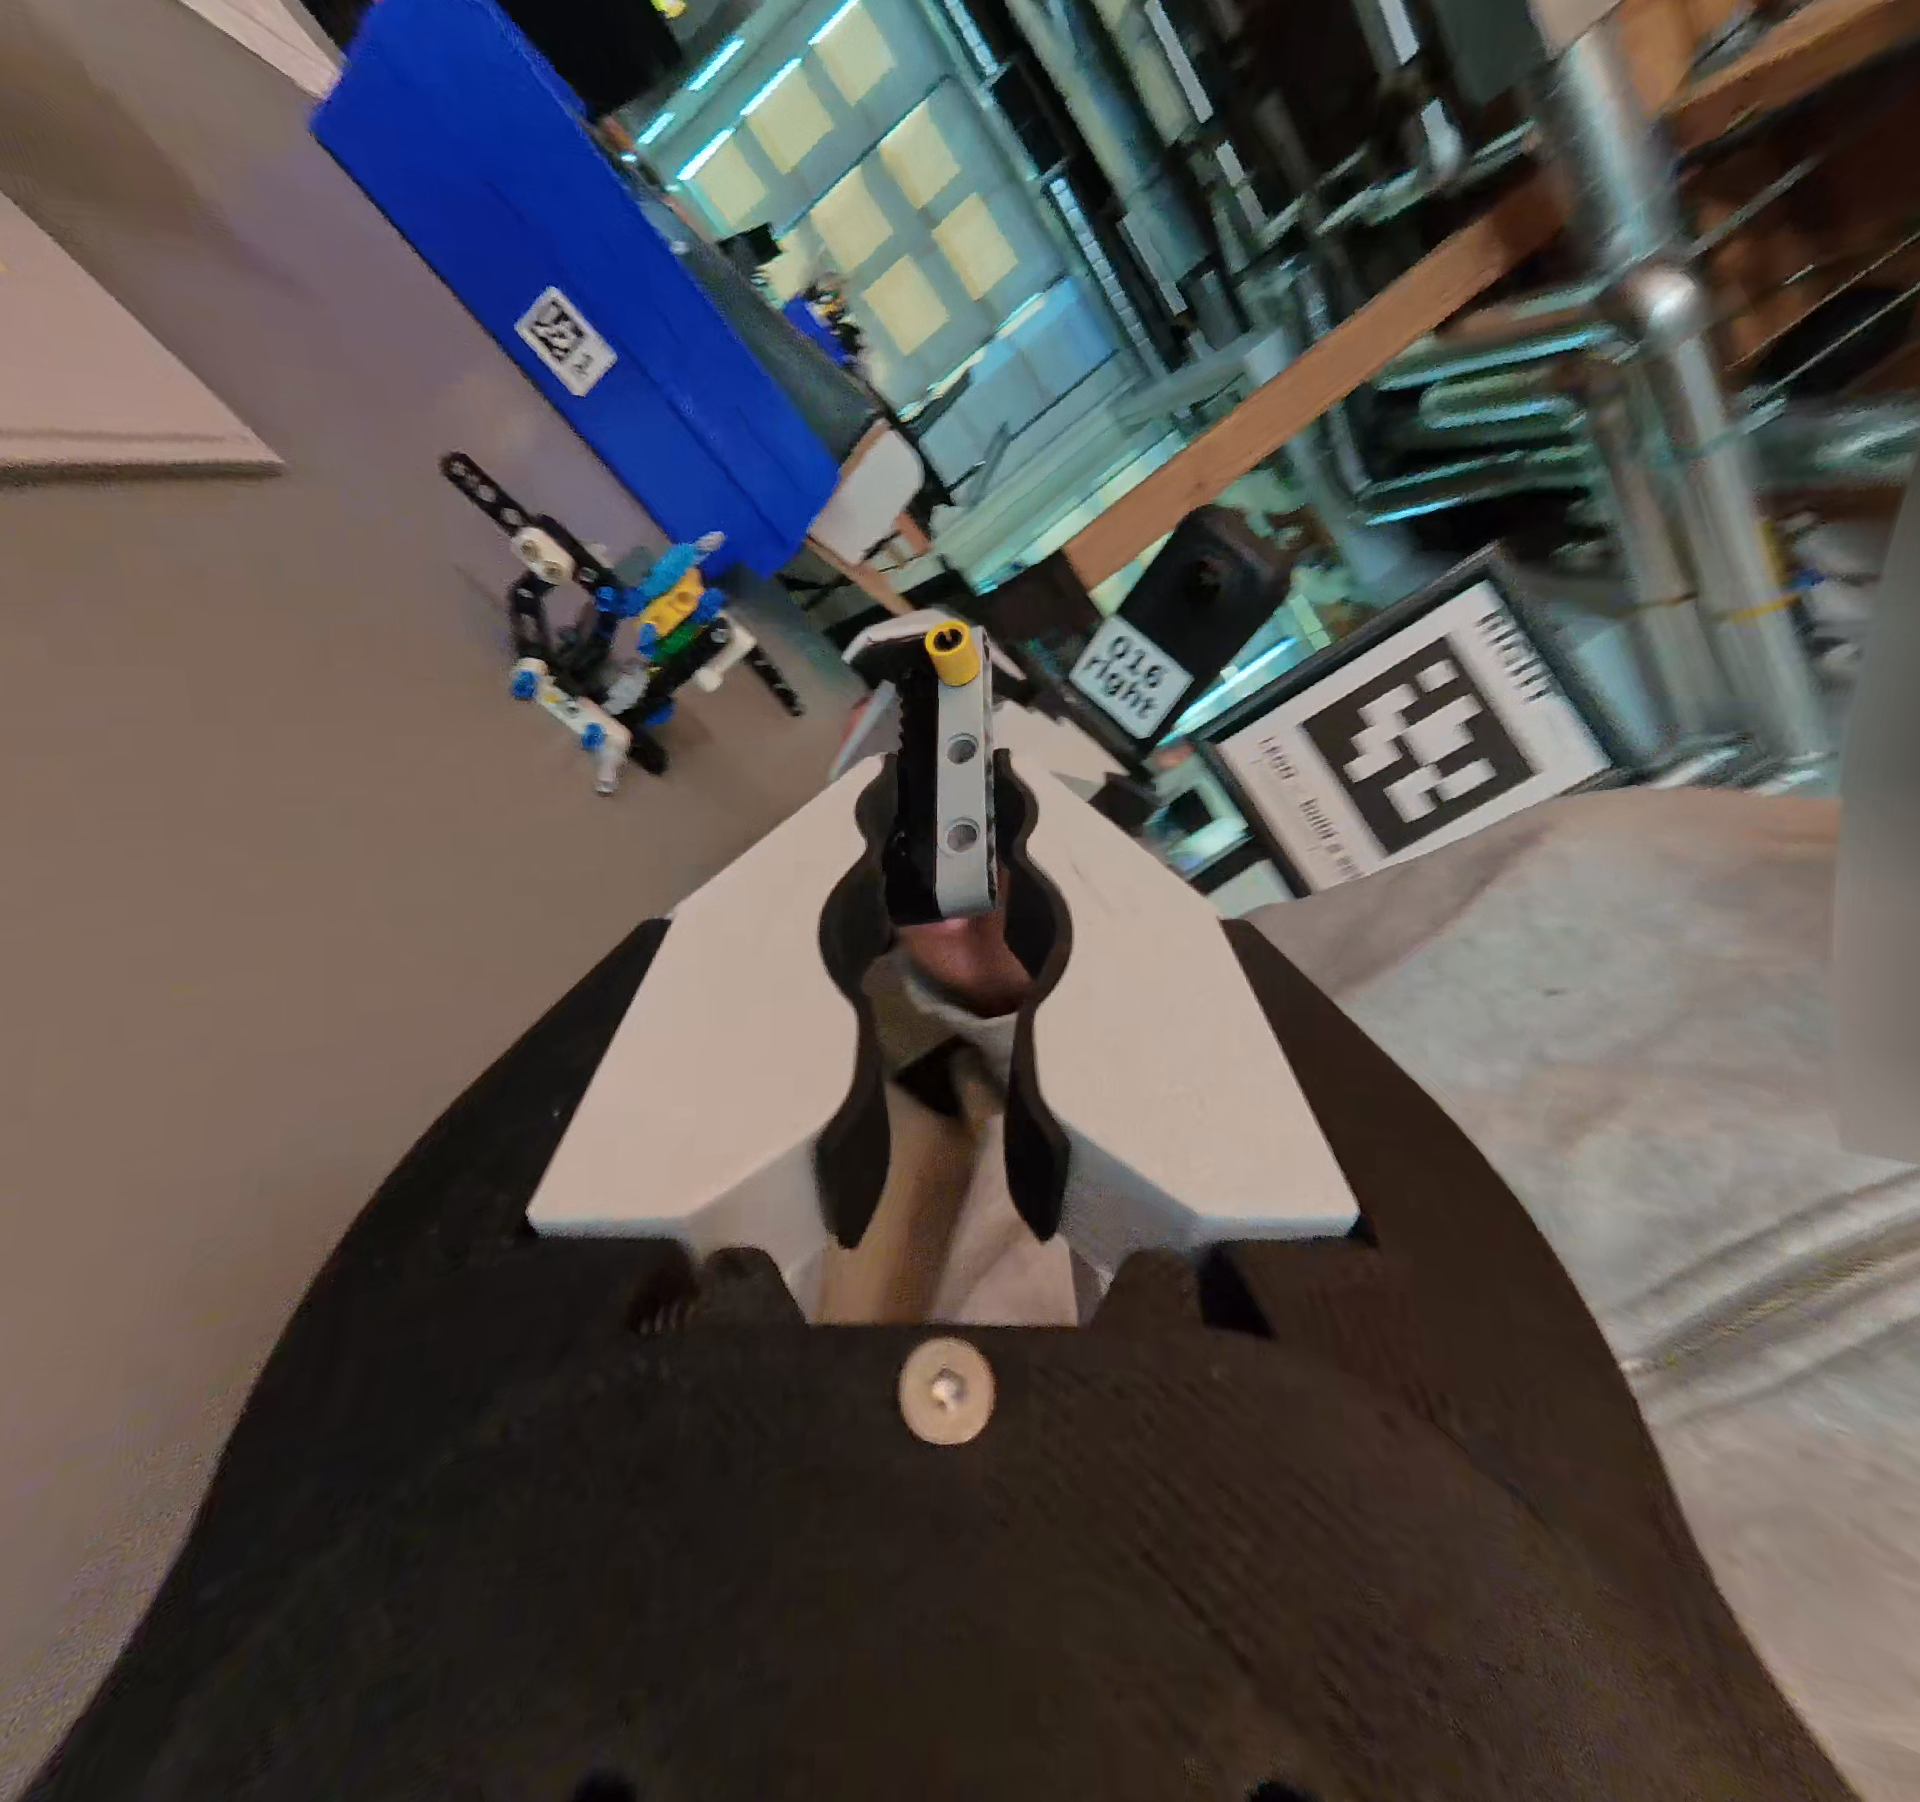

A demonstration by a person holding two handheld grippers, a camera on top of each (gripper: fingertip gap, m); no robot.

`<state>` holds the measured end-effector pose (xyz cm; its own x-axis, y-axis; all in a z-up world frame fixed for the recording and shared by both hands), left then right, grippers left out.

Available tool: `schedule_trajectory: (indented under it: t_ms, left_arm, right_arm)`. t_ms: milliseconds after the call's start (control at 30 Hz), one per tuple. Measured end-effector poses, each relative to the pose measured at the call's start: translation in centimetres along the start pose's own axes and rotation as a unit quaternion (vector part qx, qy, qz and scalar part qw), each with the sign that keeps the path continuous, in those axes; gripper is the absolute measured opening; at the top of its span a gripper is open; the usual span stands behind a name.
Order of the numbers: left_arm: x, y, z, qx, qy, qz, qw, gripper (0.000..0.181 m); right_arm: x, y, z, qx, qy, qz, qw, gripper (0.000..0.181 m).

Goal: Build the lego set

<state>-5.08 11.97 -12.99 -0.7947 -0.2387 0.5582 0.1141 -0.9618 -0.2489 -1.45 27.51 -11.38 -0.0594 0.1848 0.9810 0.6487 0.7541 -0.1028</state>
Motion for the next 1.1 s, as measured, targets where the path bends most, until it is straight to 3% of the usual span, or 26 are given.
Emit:
schedule_trajectory:
  t_ms: [33, 333, 433, 500, 800, 1100]
  left_arm:
    - [0.1, 0.1, 0.0, 0.014, -0.026, -0.007, 1.000, 0.013]
    - [0.3, 0.5, -0.3, 0.104, -0.171, -0.054, 0.978, 0.013]
    - [0.4, 0.7, -0.6, 0.127, -0.196, -0.066, 0.970, 0.012]
    - [0.7, 1.1, -0.7, 0.146, -0.222, -0.071, 0.961, 0.012]
    - [0.8, 0.9, -1.1, 0.158, -0.302, -0.121, 0.932, 0.011]
    - [0.1, -0.4, -1.6, 0.153, -0.319, -0.147, 0.924, 0.012]
  right_arm:
    - [-0.1, -0.1, -0.1, 0.001, 0.006, -0.005, 1.000, 0.020]
    - [-1.0, -1.0, -0.3, 0.006, 0.022, -0.027, 0.999, 0.023]
    - [-0.6, -0.9, 0.1, -0.027, 0.024, -0.002, 0.999, 0.049]
    - [-0.2, -0.7, 0.3, -0.035, 0.027, 0.018, 0.999, 0.054]
    - [-0.9, -0.9, -0.2, 0.022, -0.031, -0.005, 0.999, 0.046]
    - [-1.2, -0.1, 0.0, -0.004, -0.018, -0.023, 1.000, 0.043]
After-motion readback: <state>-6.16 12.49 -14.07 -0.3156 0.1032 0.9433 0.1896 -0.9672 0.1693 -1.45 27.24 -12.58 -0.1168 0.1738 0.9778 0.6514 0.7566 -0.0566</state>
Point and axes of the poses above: each gripper's, where its closed fingertips meet, y back along the fingers, x out of its top, z = x × y across the jaws, the point moved 8 cm from there along y, back along the fingers, and after that the axes turned 11 degrees about z, right-handed, at the moved point
